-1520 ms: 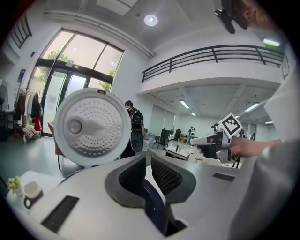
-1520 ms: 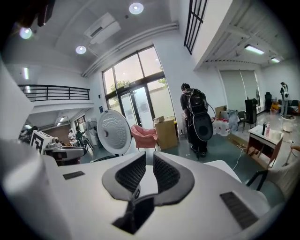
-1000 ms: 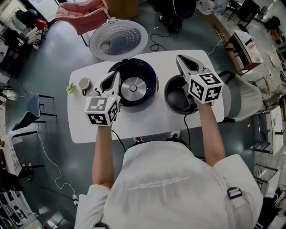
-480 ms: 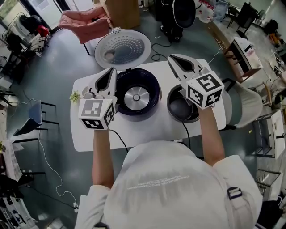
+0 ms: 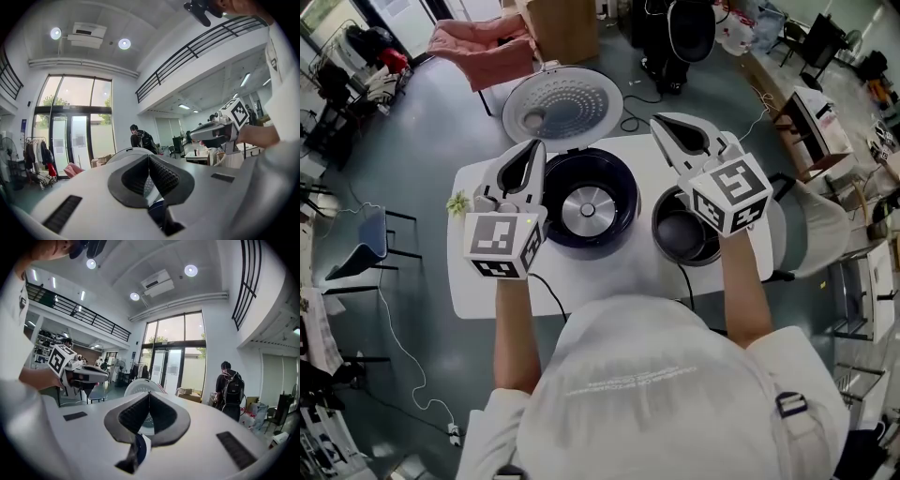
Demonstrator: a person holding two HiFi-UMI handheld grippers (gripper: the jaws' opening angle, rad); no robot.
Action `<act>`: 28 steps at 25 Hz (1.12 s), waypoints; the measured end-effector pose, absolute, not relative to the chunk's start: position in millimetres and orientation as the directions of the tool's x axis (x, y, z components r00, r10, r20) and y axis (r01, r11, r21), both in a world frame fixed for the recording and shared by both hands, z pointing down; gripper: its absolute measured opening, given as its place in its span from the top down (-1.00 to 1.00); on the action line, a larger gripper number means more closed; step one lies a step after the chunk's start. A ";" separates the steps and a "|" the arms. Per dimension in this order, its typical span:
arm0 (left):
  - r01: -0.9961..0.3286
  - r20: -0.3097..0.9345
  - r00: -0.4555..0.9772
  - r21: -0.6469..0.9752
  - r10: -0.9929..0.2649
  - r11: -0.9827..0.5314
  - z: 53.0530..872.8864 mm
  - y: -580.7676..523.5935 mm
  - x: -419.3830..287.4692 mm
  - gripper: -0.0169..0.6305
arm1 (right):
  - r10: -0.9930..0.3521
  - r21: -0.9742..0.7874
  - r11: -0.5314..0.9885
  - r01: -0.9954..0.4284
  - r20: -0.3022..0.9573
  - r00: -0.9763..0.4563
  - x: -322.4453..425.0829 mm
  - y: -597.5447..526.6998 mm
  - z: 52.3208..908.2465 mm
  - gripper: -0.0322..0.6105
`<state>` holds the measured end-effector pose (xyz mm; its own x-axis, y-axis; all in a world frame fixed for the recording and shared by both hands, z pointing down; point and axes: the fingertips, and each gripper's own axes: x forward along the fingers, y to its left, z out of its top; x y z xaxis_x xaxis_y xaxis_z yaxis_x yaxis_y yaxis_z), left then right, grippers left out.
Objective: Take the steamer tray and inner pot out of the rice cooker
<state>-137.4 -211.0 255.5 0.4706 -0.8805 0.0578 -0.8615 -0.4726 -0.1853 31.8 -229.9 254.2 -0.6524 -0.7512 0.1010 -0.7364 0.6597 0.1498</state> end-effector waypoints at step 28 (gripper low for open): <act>-0.841 0.092 0.501 -0.183 -0.860 -0.509 265.7 -194.6 -121.8 0.90 | -0.749 0.107 0.662 -0.741 0.120 -0.652 35.0 -216.3 269.2 0.82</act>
<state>-121.8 -194.6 265.7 0.5010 -0.8605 0.0922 -0.8409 -0.5093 -0.1833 35.0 -216.3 269.2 -0.6517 -0.7489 0.1201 -0.7414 0.6624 0.1074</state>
